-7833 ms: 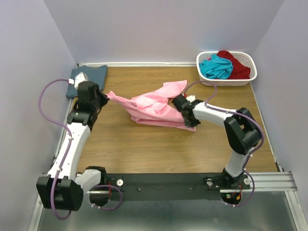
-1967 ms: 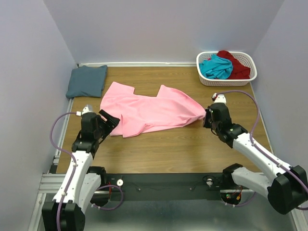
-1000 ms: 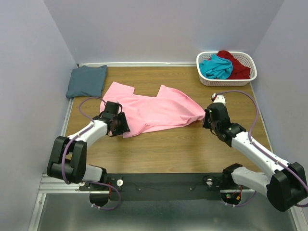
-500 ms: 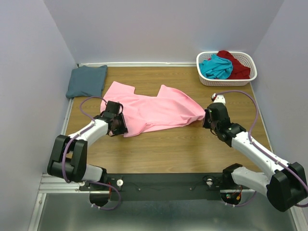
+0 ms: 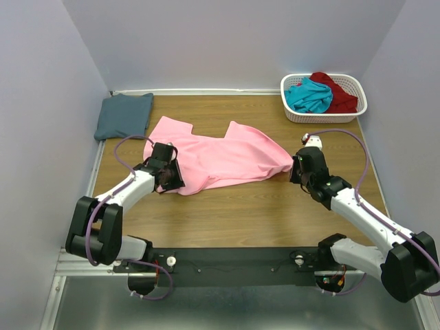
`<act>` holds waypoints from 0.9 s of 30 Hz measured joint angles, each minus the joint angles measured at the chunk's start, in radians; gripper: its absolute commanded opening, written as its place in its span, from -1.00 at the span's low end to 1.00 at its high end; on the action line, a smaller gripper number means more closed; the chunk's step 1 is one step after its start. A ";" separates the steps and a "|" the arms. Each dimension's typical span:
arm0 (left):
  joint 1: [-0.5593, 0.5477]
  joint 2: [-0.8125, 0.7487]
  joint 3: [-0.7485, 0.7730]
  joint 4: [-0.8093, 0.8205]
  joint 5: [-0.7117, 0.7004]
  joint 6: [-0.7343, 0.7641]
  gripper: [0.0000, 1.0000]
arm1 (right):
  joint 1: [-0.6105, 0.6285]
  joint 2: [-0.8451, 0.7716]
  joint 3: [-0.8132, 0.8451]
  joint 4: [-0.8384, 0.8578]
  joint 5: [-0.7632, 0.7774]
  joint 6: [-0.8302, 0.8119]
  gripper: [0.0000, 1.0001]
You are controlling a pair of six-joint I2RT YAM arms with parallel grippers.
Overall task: Fold and stack the t-shirts
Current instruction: Flatten the tshirt out
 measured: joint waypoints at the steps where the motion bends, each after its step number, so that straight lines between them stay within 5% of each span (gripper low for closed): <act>1: -0.002 0.001 0.000 0.000 0.000 -0.001 -0.33 | 0.000 0.000 0.000 0.000 0.000 0.000 -0.98; 5: -0.002 0.003 0.000 0.002 0.000 -0.004 -0.34 | 0.000 0.000 0.000 0.000 0.000 0.000 -0.98; 12: -0.002 0.021 0.000 0.010 0.000 -0.011 -1.00 | 0.000 0.001 0.000 0.000 0.000 0.000 -0.99; 22: 0.009 -0.030 0.027 -0.038 -0.032 -0.013 -1.00 | 0.000 0.005 0.000 0.000 0.007 0.000 -0.96; 27: 0.043 -0.155 0.154 -0.101 -0.102 -0.013 -1.00 | 0.000 0.033 0.002 -0.002 -0.001 0.007 -0.33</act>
